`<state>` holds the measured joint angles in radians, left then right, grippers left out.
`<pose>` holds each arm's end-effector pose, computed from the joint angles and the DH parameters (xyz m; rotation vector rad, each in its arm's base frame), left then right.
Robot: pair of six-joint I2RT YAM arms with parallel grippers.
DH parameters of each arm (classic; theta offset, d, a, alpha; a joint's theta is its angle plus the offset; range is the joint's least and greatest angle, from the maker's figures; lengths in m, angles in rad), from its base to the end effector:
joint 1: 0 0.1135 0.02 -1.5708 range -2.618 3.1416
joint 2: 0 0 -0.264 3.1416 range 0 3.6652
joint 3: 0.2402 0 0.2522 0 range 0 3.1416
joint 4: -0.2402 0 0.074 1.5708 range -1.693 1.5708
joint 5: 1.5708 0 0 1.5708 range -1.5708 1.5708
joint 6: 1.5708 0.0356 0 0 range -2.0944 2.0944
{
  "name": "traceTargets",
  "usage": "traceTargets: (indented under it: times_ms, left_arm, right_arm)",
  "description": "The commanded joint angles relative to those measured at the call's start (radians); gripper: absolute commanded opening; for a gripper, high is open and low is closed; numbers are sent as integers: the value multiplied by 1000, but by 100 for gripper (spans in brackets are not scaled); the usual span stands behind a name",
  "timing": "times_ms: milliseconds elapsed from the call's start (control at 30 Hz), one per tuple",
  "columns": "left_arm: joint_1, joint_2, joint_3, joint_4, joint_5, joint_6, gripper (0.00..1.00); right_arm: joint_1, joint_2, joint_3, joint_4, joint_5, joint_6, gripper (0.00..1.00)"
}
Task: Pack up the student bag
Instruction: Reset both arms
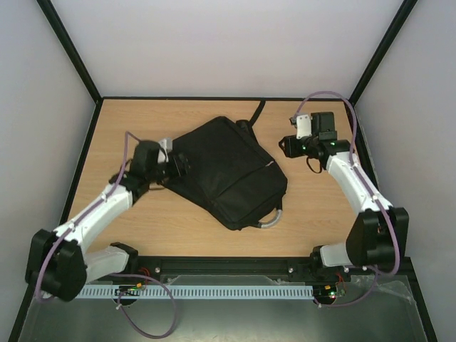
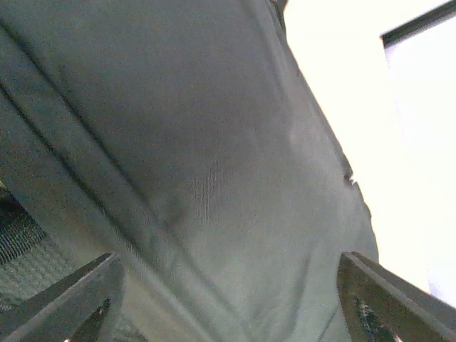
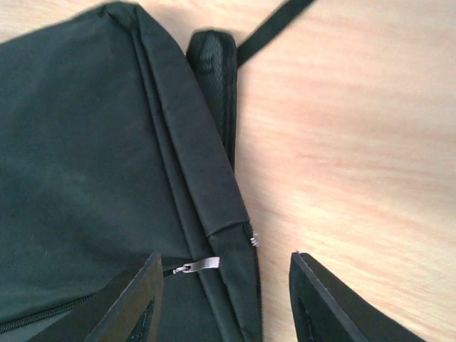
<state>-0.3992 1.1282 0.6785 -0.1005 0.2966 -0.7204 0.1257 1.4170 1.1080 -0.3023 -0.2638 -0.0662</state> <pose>0.2224 -0.1051 0.2431 -0.1737 2.2465 -0.9516 0.3162 0.0493 0.2949 -0.3571 2.1463 0.3214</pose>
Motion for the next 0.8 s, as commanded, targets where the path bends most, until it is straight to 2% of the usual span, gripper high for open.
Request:
traceTargets:
  times_ms: [0,100,167,233,333,433,500,567,767]
  left_arm:
    - [134,129,234,-270,169,222,98]
    - [151,168,346,-353,145,237,99]
    - [150,161,360,-329,168,232,99]
    - [148,137,385,-332,89,255,99]
    - [137,46,390,-330,-155,339,99]
    - [111,-82,305,-281,-380,393,99]
    - [108,-150,239,-256,-466,372,99]
    - [108,-185,183,-231,-489,364,99]
    - [105,-178,140,-203,-398,378,99]
  right_arm:
    - [-1,-124,49,-50,54,16,58]
    - [-1,-166,86,-66,61,48,98]
    - [-1,-175,124,-104,65,76,100]
    - [-1,-191,135,-132,41,86,100]
    - [-1,-265,27,-59,47,122,100]
    - [0,-359,-121,75,96,186,100]
    - [0,-418,-219,154,113,225,100]
    - [0,-473,-289,232,133,240,100]
    - [-1,-559,-365,294,212,270,100]
